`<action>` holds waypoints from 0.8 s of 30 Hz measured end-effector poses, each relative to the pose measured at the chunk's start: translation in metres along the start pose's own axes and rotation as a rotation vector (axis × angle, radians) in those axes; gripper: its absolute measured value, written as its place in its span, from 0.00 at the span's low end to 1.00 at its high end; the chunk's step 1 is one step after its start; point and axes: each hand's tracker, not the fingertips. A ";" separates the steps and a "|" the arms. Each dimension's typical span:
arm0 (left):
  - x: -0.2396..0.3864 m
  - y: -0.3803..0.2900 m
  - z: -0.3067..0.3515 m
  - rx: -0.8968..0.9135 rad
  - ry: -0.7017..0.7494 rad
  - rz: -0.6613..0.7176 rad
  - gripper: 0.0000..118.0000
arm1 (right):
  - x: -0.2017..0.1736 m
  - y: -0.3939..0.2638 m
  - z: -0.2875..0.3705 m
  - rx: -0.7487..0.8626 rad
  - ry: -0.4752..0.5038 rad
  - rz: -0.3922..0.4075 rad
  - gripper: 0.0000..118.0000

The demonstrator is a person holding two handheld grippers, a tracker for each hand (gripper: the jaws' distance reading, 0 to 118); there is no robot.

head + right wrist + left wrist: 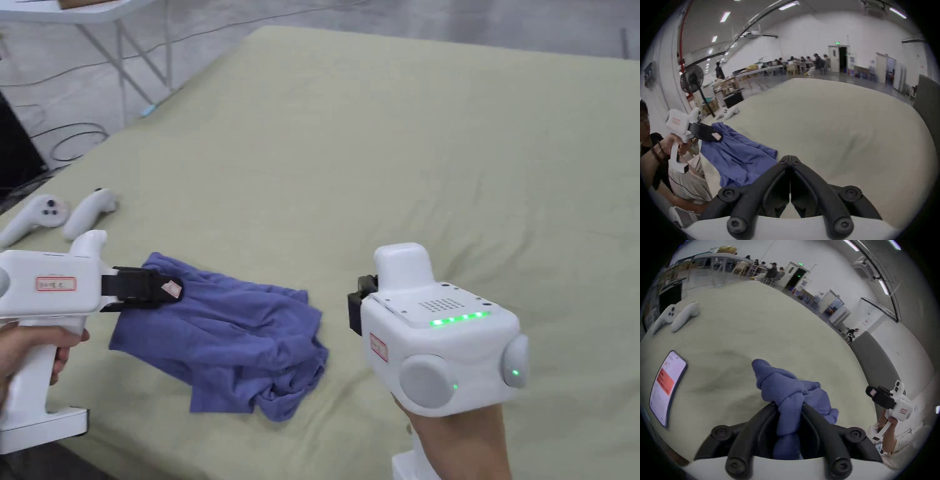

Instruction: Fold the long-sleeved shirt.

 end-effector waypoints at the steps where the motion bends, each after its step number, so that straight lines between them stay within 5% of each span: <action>1: -0.003 0.000 -0.001 0.000 0.004 0.005 0.08 | -0.009 0.003 -0.010 -0.007 0.005 0.004 0.02; 2: -0.004 -0.001 -0.004 0.004 0.021 0.009 0.10 | -0.016 0.004 -0.020 -0.011 0.017 0.005 0.02; 3: -0.003 -0.002 -0.006 0.010 0.078 0.010 0.33 | -0.022 0.005 -0.027 -0.020 0.035 0.013 0.02; 5: -0.003 -0.004 -0.006 0.042 0.111 0.018 0.99 | -0.028 0.005 -0.032 -0.034 0.041 0.021 0.02; 13: 0.050 0.004 0.021 0.114 0.123 -0.046 1.00 | 0.005 0.006 0.003 -0.059 0.047 -0.027 0.02; 14: 0.069 0.001 0.024 0.124 0.083 -0.064 0.99 | 0.016 0.006 0.014 -0.056 0.041 -0.041 0.02; 15: 0.090 -0.001 0.023 0.160 0.021 -0.085 0.76 | 0.027 0.006 0.026 -0.053 0.033 -0.053 0.02; 17: 0.135 -0.009 0.021 0.239 -0.019 -0.169 0.00 | 0.048 0.007 0.049 -0.029 -0.014 -0.078 0.02; 24: 0.317 -0.040 -0.011 0.452 0.015 -0.422 0.00 | 0.133 0.024 0.167 0.176 -0.264 -0.079 0.02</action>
